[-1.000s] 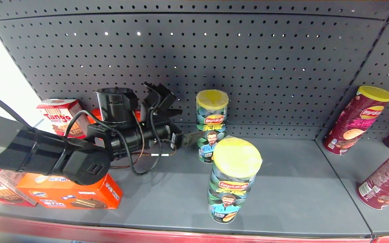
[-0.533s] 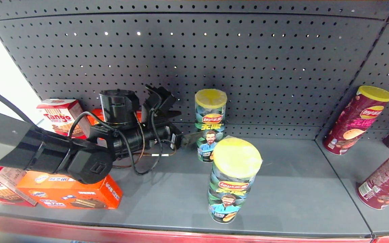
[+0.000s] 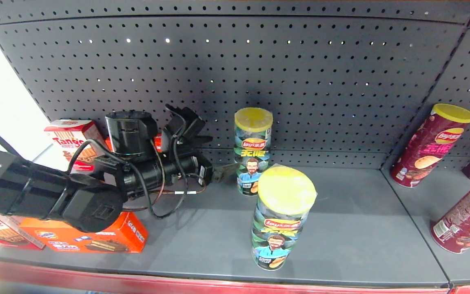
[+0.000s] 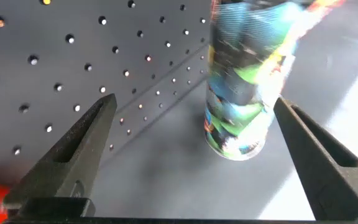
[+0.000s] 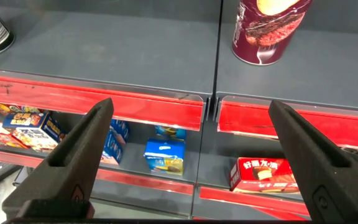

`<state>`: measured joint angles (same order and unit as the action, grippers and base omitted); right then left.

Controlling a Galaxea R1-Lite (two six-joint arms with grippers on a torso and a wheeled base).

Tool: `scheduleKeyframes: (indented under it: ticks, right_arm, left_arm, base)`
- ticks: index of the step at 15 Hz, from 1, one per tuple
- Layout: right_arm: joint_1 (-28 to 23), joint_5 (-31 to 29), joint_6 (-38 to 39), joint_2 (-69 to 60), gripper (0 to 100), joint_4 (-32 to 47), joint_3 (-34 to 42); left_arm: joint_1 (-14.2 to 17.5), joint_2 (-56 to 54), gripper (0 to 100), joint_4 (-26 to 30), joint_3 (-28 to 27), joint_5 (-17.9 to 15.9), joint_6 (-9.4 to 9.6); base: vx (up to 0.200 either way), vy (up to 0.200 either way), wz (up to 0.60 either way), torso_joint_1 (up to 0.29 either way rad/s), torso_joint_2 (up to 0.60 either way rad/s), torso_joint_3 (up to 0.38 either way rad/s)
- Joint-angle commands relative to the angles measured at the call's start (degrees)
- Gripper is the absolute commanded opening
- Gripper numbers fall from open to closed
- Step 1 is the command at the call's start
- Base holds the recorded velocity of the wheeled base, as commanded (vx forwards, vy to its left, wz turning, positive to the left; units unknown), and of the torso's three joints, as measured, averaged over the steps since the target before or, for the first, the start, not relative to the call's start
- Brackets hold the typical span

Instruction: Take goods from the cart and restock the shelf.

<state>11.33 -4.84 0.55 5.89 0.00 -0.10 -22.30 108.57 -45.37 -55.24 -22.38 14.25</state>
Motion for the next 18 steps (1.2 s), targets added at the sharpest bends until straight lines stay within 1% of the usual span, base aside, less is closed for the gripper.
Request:
scheduleKeyframes:
  ticks: [1,2,3,4,5,6,7,9,12,18]
  right_arm:
    - [0.0,0.0,0.0,0.1,100,0.0,0.0]
    - [0.0,0.0,0.0,0.1,100,0.0,0.0]
    - [0.0,0.0,0.0,0.1,100,0.0,0.0]
    - [0.0,0.0,0.1,0.1,100,0.0,0.0]
    - [0.0,0.0,0.1,0.1,100,0.0,0.0]
    - [0.0,0.0,0.1,0.1,100,0.0,0.0]
    - [0.0,0.0,0.1,0.1,100,0.0,0.0]
    - [0.0,0.0,0.0,0.1,100,0.0,0.0]
    - [0.0,0.0,0.1,0.1,100,0.0,0.0]
    - [0.0,0.0,0.0,0.1,100,0.0,0.0]
  left_arm:
    - [0.2,-4.1,100,0.3,2.9,0.7,0.16]
    - [0.2,-4.1,100,0.3,2.9,2.5,0.51]
    - [0.0,-3.9,100,0.3,2.6,8.8,3.06]
    - [-0.1,-3.8,100,0.4,2.6,10.2,3.59]
    - [-0.5,-2.9,100,0.2,2.9,12.9,4.21]
    - [-0.6,-2.7,100,0.2,2.9,13.8,4.56]
    - [-1.3,-1.5,100,0.0,2.8,17.4,5.0]
    - [-2.2,0.3,100,-0.2,2.2,19.7,4.91]
    - [-3.5,1.1,100,-0.3,1.8,20.4,5.0]
    - [-4.4,2.7,100,-0.3,0.0,20.4,5.0]
  base:
    - [0.0,0.0,0.0,0.0,0.0,0.0]
    - [0.0,0.0,0.0,0.0,0.0,0.0]
    - [0.0,0.0,0.0,0.0,0.0,0.0]
    - [0.0,0.0,0.0,0.0,0.0,0.0]
    - [0.0,0.0,0.0,0.0,0.0,0.0]
    - [0.0,0.0,0.0,0.0,0.0,0.0]
    - [0.0,0.0,0.0,0.0,0.0,0.0]
    - [0.0,0.0,0.0,0.0,0.0,0.0]
    - [0.0,0.0,0.0,0.0,0.0,0.0]
    - [0.0,0.0,0.0,0.0,0.0,0.0]
